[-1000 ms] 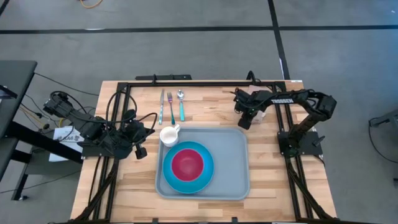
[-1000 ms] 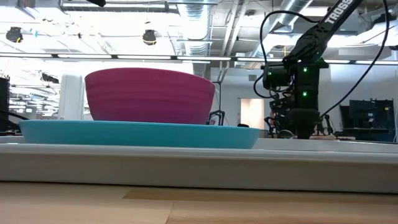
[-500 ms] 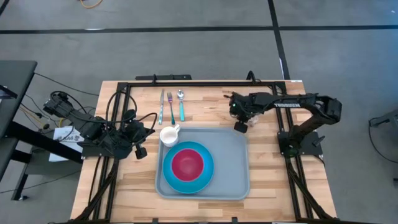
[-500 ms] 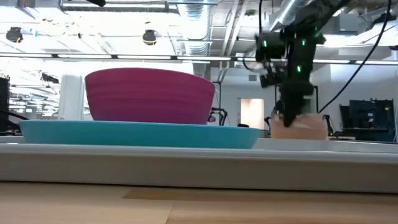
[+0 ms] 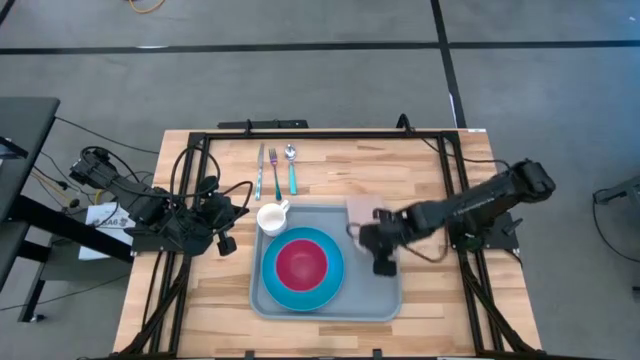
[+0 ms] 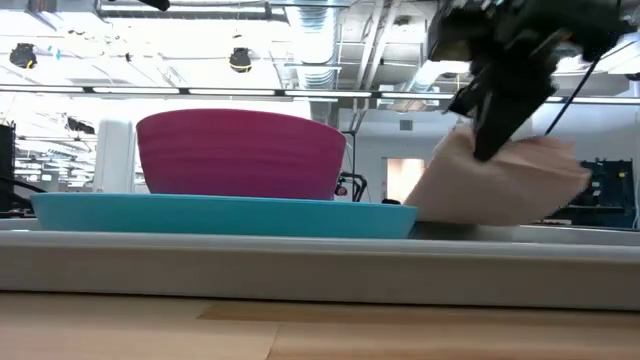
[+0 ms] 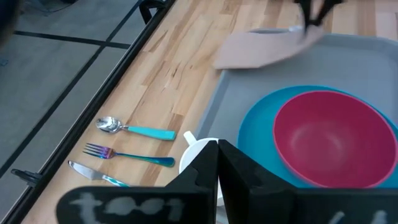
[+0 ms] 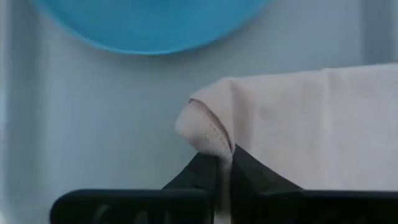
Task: Set up tray
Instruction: Put the gray napkin on the gray serving tray to the right of the blue plate
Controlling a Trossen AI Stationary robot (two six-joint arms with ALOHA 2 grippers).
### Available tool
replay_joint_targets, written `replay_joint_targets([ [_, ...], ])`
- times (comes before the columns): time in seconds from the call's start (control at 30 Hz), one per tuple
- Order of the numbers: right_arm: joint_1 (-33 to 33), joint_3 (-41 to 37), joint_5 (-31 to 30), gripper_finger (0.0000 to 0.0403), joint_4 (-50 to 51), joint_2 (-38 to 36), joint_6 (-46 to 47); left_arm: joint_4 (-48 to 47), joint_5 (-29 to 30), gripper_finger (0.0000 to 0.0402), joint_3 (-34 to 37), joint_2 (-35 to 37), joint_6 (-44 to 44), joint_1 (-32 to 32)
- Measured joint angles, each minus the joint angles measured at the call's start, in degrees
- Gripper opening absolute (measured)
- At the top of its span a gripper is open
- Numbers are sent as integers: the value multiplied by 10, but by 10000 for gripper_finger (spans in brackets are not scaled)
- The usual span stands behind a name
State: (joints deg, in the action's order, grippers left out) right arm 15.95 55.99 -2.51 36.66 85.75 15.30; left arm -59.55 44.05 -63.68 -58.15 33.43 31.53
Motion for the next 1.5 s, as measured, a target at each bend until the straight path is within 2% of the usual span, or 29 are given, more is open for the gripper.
replay_joint_targets([
  [0.1,45,0,-21,26,-17,18,41,0,1,0,0,0,0,0],
  [0.23,74,1,-15,35,-53,54,107,0,1,0,0,0,4,0],
  [0.5,64,40,120,45,-118,144,130,1,-2,0,0,0,5,0],
  [0.6,53,72,146,55,-114,166,114,1,-2,0,0,0,5,0],
  [0.9,49,89,147,91,-92,162,112,0,-2,0,0,-1,5,0],
  [1.3,49,89,146,171,-41,161,112,0,-2,0,0,-1,5,0],
  [1.4,49,89,144,186,-17,161,78,0,-2,0,0,-1,5,0],
  [1.5,42,89,101,195,-13,166,15,0,-2,0,0,-1,5,0],
])
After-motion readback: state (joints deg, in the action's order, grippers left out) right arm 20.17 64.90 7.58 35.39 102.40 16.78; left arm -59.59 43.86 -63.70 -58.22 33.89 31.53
